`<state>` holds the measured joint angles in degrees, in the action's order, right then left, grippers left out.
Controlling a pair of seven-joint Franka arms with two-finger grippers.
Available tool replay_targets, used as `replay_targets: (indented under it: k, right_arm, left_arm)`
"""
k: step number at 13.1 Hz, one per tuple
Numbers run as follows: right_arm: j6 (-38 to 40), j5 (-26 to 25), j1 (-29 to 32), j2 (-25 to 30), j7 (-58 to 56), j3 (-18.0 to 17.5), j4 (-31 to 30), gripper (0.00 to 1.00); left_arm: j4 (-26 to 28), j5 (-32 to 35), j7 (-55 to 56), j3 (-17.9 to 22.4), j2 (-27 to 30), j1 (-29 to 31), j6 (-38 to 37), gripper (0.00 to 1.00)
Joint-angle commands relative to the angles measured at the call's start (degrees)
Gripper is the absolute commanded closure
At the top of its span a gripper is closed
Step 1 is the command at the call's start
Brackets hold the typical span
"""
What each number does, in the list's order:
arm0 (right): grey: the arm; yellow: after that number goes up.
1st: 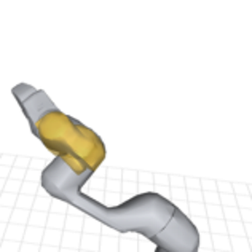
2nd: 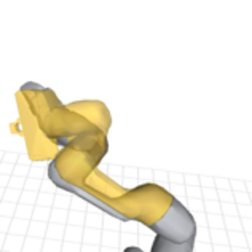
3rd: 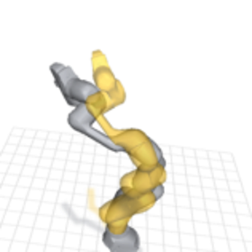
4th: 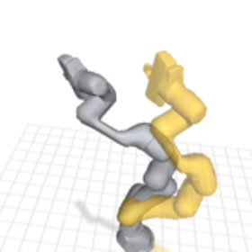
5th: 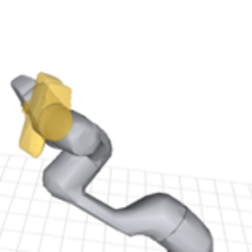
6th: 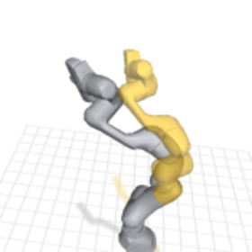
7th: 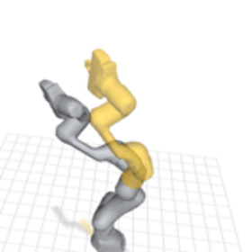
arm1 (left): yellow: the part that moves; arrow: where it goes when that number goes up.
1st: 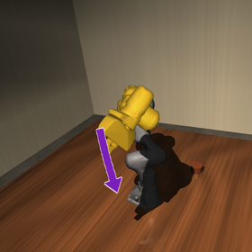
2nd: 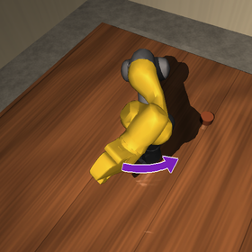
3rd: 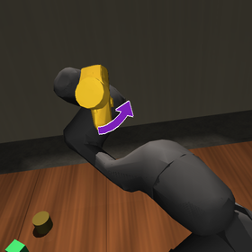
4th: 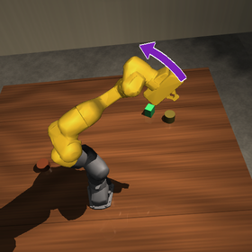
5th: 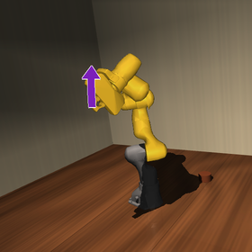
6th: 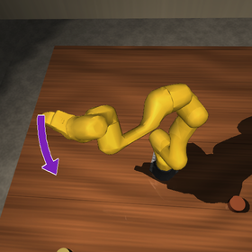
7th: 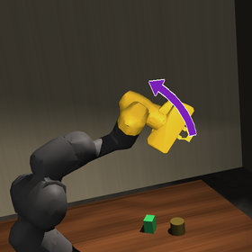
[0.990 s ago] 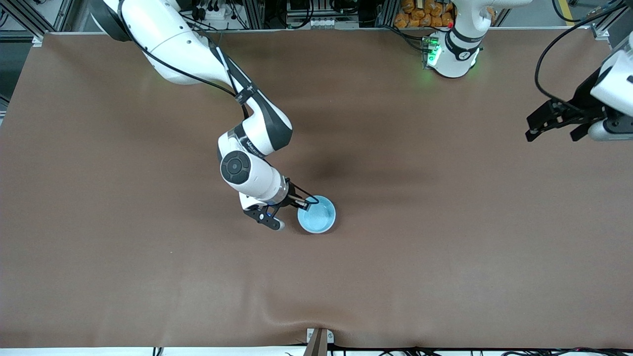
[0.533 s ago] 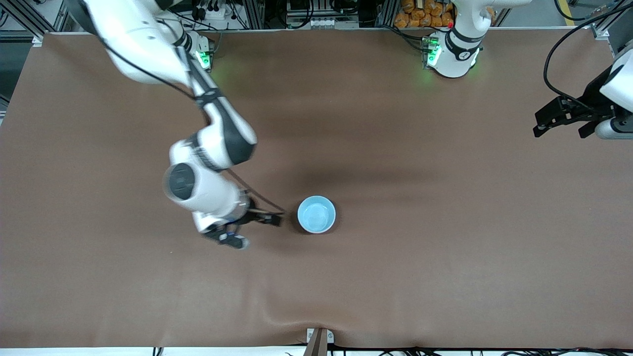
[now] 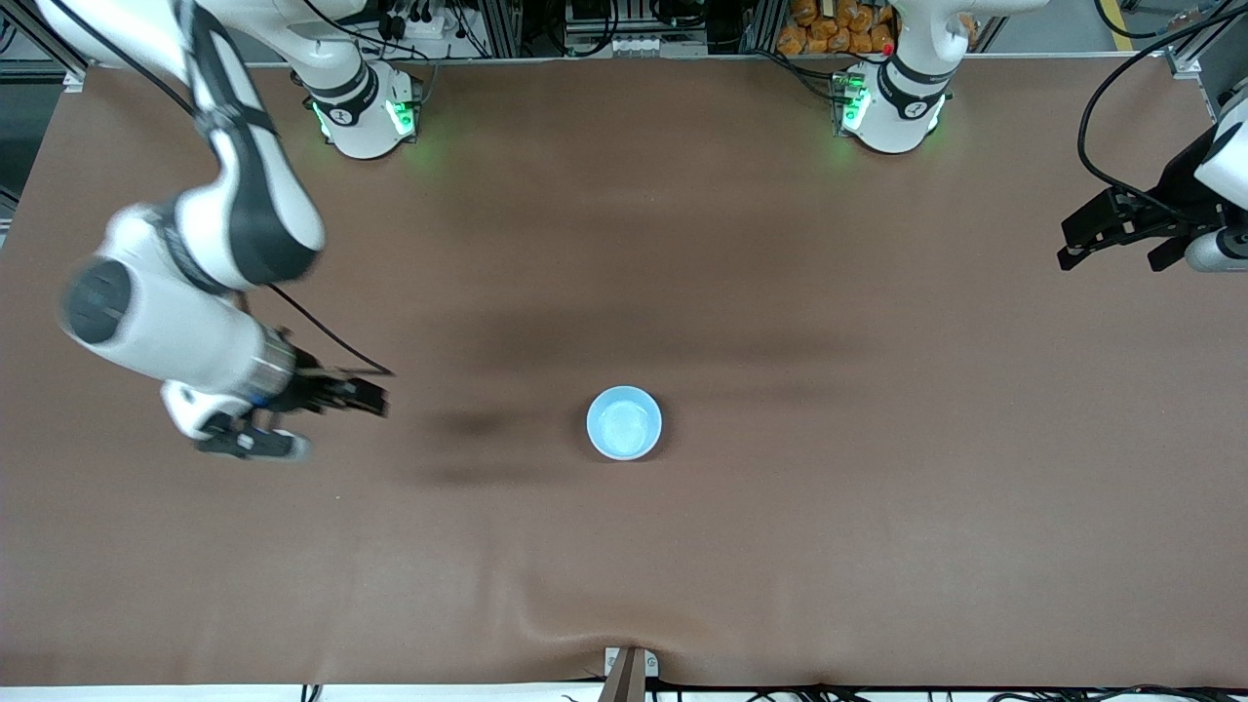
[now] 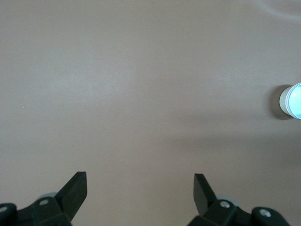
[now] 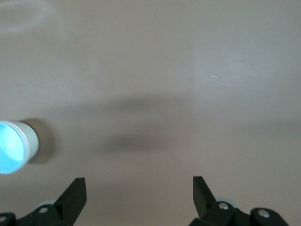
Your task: Stack pink and blue bowls on white bowl
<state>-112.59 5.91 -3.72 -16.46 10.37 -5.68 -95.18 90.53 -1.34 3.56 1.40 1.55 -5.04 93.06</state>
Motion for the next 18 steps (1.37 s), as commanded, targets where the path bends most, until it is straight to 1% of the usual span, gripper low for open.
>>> replay_targets:
  k: [1, 2, 3, 5, 6, 8, 12, 14, 18]
  right_arm:
    - [3.3, -4.2, 3.5, 8.8, -8.3, -0.5, -4.0, 0.0]
    - [5.3, -4.2, 2.8, 10.6, -10.7, 2.7, -3.9, 0.0]
    - [7.7, -4.2, 2.1, 12.4, -11.8, 4.3, -3.9, 0.0]
    - [12.5, -4.2, 2.6, 15.8, -13.4, 5.3, -3.6, 0.0]
    - [15.9, -4.2, 2.9, 16.1, -13.4, 5.8, -2.1, 0.0]
    - [23.3, -4.4, 4.4, 16.0, -13.4, 5.8, 4.4, 0.0]
    - [29.7, -5.1, 5.0, 16.1, -12.7, 5.9, 7.7, 0.0]
    - [30.0, -6.1, 5.1, 16.1, -12.7, 6.0, 7.8, 0.0]
    - [30.1, -6.0, 6.8, 16.0, -12.7, 5.9, 8.2, 0.0]
  left_arm:
    - [-1.6, 0.9, 0.5, -0.2, -0.8, 0.1, -1.3, 0.0]
    - [-1.5, 0.9, 0.5, -0.2, -0.8, 0.1, -1.3, 0.0]
    - [-1.5, 0.9, 0.5, -0.2, -0.8, 0.1, -1.3, 0.0]
    - [-1.5, 0.9, 0.4, -0.2, -0.8, 0.1, -1.3, 0.0]
    - [-1.5, 0.9, 0.4, -0.2, -0.8, 0.2, -1.3, 0.0]
    - [-1.5, 0.9, 0.4, -0.2, -0.8, 0.1, -1.3, 0.0]
    - [-1.3, 0.9, 0.3, -0.2, -0.8, 0.2, -1.3, 0.0]
    - [-1.3, 0.9, 0.4, -0.2, -0.8, 0.1, -1.3, 0.0]
    - [-1.3, 0.9, 0.5, -0.2, -0.8, 0.2, -1.3, 0.0]
